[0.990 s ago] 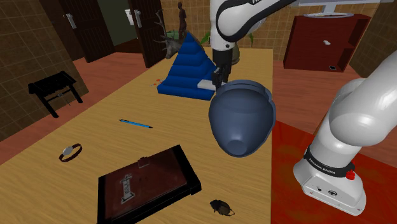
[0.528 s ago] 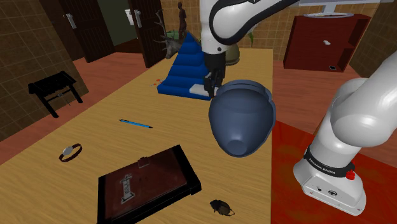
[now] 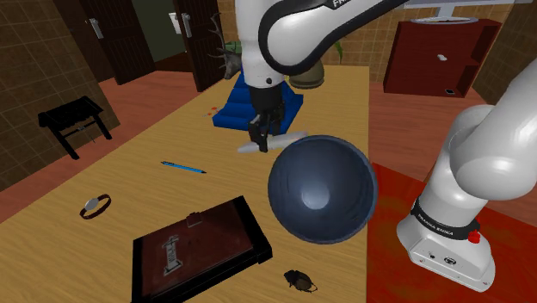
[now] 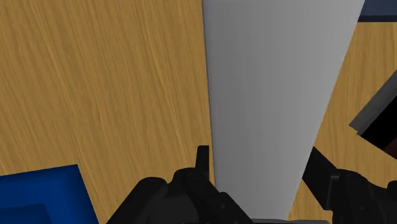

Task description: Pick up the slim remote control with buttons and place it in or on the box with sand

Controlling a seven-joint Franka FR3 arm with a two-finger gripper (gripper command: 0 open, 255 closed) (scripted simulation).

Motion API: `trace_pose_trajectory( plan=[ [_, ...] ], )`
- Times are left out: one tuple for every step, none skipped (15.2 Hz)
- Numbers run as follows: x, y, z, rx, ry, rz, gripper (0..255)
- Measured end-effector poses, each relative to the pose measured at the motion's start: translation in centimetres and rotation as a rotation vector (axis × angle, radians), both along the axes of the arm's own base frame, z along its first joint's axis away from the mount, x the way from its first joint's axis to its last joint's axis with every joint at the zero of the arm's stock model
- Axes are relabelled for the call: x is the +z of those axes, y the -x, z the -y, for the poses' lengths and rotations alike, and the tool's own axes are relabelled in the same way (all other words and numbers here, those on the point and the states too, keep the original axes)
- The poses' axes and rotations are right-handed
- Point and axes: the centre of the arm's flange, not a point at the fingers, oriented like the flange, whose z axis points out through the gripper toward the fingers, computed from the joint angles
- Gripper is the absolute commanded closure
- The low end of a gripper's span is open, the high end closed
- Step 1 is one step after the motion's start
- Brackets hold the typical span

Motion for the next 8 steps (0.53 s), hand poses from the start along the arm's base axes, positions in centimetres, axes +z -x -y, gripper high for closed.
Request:
trace_pose_trajectory(
  plan=[
    [0.2, 0.3, -1.4, 0.0, 0.0, 0.0, 255],
    [0.2, 0.7, -2.4, 0.0, 0.0, 0.0, 255],
    [0.3, 0.7, -3.8, 0.0, 0.001, 0.0, 255],
    [0.1, 1.0, -5.2, 0.0, 0.0, -0.001, 255],
    [-0.1, 1.2, -6.5, 0.0, 0.0, -0.001, 255],
    [-0.1, 1.3, -7.8, 0.001, 0.0, -0.001, 255],
    [0.0, 1.4, -9.0, 0.0, 0.0, -0.001, 255],
    [0.0, 1.6, -10.4, 0.001, 0.0, 0.0, 255]
  ],
)
